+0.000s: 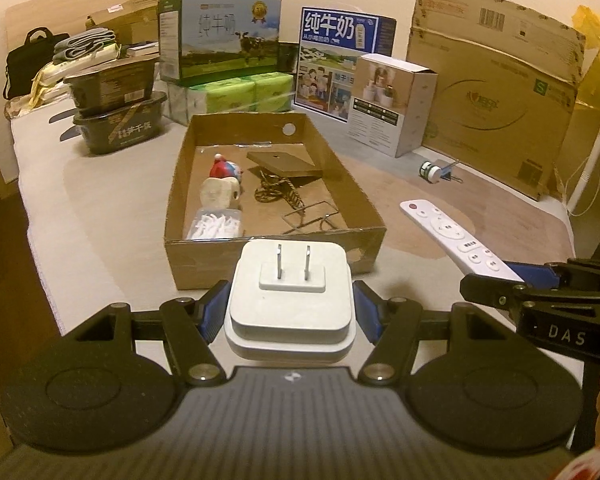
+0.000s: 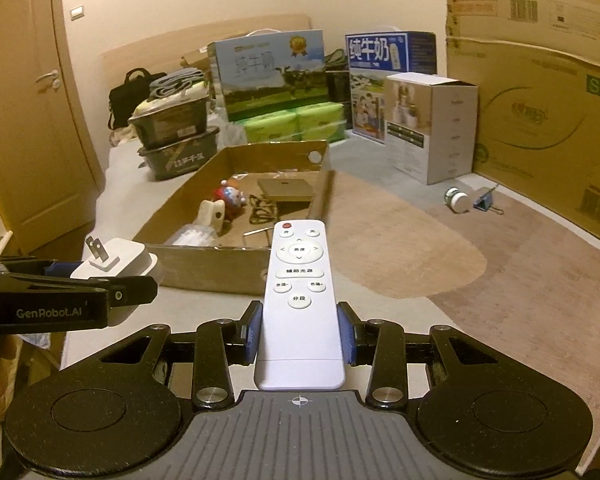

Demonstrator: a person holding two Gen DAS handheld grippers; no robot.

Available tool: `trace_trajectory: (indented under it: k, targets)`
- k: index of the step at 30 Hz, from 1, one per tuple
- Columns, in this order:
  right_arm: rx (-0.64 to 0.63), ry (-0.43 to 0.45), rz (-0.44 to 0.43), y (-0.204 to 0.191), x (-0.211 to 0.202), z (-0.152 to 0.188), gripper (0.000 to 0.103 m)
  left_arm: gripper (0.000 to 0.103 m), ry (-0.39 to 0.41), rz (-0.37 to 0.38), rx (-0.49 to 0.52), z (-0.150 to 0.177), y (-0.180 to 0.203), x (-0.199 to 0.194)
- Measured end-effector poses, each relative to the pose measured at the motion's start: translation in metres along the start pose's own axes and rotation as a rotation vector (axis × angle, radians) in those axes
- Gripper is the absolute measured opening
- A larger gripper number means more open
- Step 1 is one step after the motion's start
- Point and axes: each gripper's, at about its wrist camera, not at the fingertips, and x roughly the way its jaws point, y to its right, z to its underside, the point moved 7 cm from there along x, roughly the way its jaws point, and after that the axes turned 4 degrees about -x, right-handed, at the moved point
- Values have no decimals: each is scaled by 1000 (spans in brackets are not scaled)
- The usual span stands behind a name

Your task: Organize rigid objects

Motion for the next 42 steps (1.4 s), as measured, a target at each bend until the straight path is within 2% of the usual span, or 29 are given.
trace_trajectory:
  k: [10, 18, 33, 42]
  targets:
    - [-7, 2, -13, -13, 10, -8, 39, 62, 12, -6, -19, -11, -14, 1]
    - [-5, 9, -24, -18, 31, -26, 39, 62, 25, -6, -22, -34, -23, 18]
    - [4, 29, -46, -12, 102, -77, 39, 62, 23, -8, -5, -84, -43, 83]
    - [22, 29, -45, 1, 138, -96, 39, 62, -20, 7, 5, -84, -46, 127]
